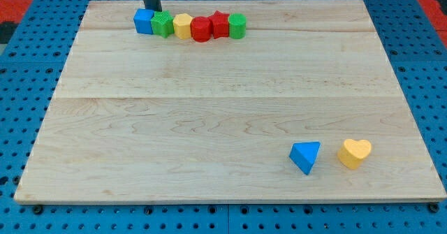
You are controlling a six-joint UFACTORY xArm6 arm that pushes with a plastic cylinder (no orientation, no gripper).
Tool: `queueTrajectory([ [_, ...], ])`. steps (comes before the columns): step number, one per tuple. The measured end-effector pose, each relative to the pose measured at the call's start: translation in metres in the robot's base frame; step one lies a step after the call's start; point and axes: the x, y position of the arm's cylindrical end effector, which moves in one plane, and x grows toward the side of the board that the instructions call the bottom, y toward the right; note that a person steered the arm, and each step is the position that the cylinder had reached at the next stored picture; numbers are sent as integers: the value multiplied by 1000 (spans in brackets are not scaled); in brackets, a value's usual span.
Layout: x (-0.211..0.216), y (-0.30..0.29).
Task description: Separate the green circle and red star
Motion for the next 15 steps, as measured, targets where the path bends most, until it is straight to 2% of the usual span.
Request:
queueTrajectory([
  [1,-13,54],
  [2,-6,104],
  [3,-2,128],
  [8,46,170],
  [9,46,176],
  [10,21,180],
  [11,15,141],
  [12,30,142],
  [14,52,177],
  [15,47,243],
])
